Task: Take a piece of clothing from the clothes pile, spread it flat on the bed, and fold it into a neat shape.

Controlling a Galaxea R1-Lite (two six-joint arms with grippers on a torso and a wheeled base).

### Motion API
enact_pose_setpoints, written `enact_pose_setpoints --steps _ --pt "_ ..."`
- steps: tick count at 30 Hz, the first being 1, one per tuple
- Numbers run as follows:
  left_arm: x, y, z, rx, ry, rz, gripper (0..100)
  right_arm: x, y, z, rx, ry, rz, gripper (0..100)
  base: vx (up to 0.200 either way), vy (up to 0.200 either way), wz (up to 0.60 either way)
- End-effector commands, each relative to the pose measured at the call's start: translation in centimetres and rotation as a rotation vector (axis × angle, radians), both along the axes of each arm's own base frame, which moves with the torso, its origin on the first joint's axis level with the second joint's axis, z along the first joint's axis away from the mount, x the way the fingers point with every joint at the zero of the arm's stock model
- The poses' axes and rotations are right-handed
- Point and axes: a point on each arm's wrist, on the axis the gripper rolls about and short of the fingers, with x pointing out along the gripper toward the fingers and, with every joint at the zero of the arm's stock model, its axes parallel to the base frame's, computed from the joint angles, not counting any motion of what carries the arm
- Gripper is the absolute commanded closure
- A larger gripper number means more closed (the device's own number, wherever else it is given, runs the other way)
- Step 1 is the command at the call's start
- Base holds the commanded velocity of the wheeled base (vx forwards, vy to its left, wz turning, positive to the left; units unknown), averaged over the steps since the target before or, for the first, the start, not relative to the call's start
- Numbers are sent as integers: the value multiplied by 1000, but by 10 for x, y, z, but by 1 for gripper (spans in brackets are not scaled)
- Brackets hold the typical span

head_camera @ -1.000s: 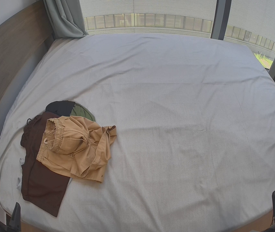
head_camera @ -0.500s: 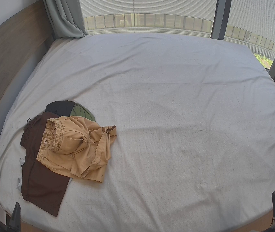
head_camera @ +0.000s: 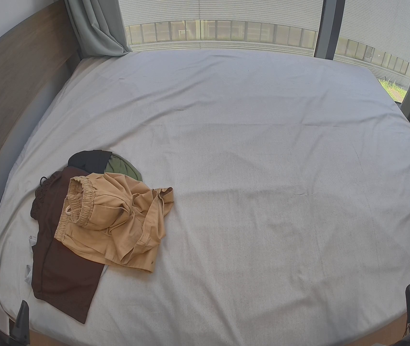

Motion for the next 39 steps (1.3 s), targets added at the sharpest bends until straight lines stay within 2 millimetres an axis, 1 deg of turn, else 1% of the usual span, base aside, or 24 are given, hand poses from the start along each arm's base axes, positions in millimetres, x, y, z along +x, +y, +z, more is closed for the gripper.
enact_pose_setpoints --steps 1,2,4,10,16,19,24,25,32,35,39 --pt "-1 0 1 -4 -39 5 0 1 0 -5 0 12 0 0 0 0 0" --pt "-4 0 15 -4 -121 6 0 1 0 -5 0 12 -2 0 0 0 0" --pt "-5 0 22 -3 -133 8 0 1 0 -5 0 12 -2 0 0 0 0" --pt "-5 0 18 -2 -93 -4 0 1 0 -5 2 12 -2 0 0 0 0" --pt "-5 0 23 -3 -93 -7 0 1 0 -5 0 12 0 0 0 0 0" --pt "-2 0 25 -14 -56 -16 0 1 0 -5 0 12 0 0 0 0 0" --pt "2 0 33 -23 -27 -42 0 1 0 -5 0 12 3 0 0 0 0" --pt "5 0 38 -24 -13 -51 0 1 0 -4 -2 11 3 0 0 0 0" --pt "12 0 47 -35 27 -76 0 1 0 -4 -2 11 4 0 0 0 0" --pt "14 0 55 -67 33 -95 0 1 0 -4 -2 11 4 0 0 0 0" --pt "18 -1 57 -94 59 -131 0 1 0 -4 -3 11 4 0 0 0 0"
